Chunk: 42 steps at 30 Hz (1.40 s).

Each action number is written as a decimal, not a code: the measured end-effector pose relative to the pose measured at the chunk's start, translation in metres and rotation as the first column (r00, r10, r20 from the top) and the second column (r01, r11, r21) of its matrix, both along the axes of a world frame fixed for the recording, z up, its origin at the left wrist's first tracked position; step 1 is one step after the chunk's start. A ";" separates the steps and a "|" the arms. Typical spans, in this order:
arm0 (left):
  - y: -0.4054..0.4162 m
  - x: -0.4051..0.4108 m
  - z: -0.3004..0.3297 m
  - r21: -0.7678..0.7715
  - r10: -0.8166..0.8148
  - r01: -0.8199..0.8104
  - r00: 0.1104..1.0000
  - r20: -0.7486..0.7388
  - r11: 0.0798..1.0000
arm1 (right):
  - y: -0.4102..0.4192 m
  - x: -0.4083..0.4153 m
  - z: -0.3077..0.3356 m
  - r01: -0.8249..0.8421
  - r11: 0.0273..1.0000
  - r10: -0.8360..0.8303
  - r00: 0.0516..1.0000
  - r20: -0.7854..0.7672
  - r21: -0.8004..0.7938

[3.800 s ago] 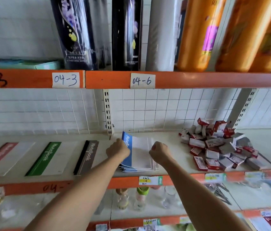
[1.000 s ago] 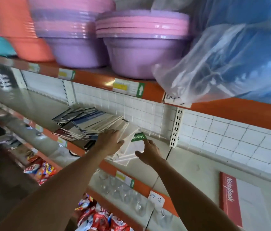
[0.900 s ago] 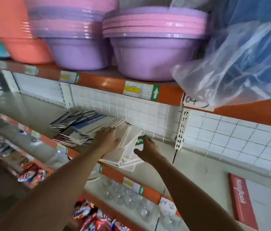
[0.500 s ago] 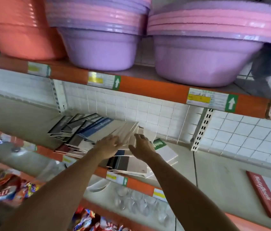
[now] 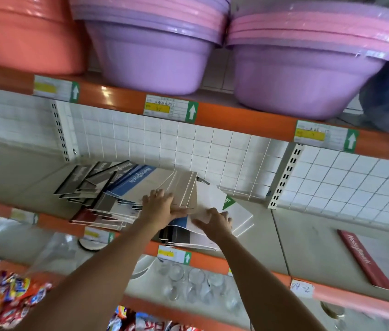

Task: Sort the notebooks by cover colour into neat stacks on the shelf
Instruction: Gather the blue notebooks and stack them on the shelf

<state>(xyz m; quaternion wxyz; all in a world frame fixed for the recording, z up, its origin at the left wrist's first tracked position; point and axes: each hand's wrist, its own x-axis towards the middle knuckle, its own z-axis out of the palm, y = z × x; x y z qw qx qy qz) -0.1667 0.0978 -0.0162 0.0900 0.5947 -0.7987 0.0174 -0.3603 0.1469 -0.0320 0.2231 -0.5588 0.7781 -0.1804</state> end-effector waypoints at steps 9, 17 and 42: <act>-0.003 -0.001 -0.012 -0.226 -0.256 0.208 0.944 -0.208 0.952 | -0.011 -0.006 -0.009 0.255 0.965 -0.257 0.859 0.443 0.065; -0.004 -0.006 -0.001 -0.345 -0.384 0.273 0.869 -0.311 0.898 | -0.005 -0.017 -0.001 0.326 0.942 -0.315 0.771 0.553 0.082; 0.004 -0.073 0.011 -0.088 -0.268 0.286 0.948 0.171 0.954 | 0.011 -0.066 0.047 0.471 0.880 -0.385 0.787 0.483 -0.065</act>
